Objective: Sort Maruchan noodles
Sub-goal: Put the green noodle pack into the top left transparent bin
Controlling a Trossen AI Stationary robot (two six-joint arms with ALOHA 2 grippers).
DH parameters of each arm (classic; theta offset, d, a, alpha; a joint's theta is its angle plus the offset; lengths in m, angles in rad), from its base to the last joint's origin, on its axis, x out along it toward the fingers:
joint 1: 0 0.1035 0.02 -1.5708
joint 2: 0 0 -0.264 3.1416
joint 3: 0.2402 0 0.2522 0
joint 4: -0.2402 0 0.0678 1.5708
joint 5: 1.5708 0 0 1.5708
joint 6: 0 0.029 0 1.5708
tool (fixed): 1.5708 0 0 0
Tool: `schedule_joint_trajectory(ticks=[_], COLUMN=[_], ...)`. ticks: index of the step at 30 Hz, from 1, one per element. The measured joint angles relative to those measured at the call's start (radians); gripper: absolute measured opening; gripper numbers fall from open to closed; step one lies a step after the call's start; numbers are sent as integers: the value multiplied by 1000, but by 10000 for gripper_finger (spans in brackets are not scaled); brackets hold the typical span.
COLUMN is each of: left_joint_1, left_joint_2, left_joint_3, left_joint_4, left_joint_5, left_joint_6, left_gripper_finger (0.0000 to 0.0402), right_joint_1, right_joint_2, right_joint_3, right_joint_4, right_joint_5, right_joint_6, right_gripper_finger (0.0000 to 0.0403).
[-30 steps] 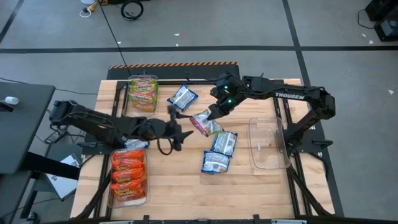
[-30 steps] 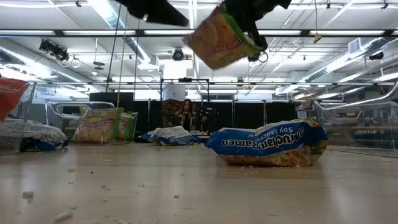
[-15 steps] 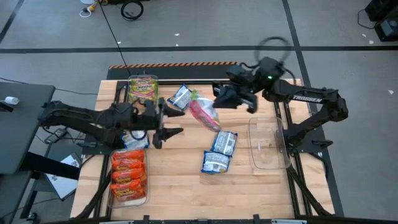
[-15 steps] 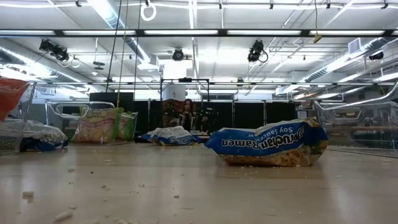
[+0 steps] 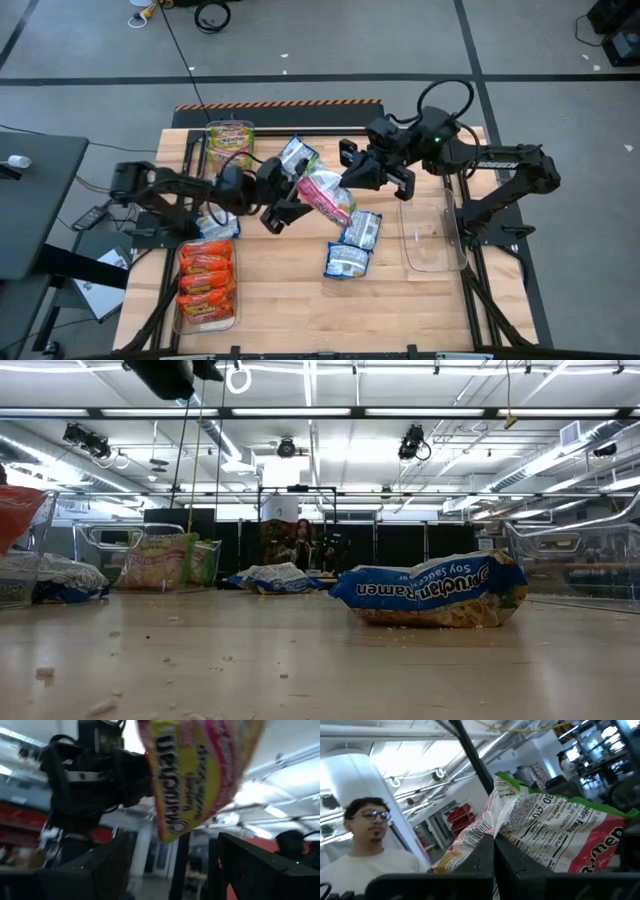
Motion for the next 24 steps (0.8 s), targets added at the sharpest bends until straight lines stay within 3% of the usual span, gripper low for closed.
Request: schedule_joint_trajectory(ticks=[4, 8, 14, 24], left_joint_1=[6, 5, 14, 40], left_joint_2=[62, 93, 79, 72], left_joint_3=[48, 131, 131, 130], left_joint_4=[74, 66, 117, 133], left_joint_5=[-3, 75, 149, 95], left_joint_6=[-21, -21, -71, -95], left_gripper_finger=[298, 297, 297, 297], right_joint_1=[7, 7, 4, -4], right_joint_2=[30, 80, 32, -4], right_joint_3=[0, 0, 1, 0], right_joint_4=[7, 18, 69, -129], right_joint_5=[29, 30, 29, 77], right_joint_6=[23, 92, 103, 51], right_gripper_finger=[5, 4, 4, 6])
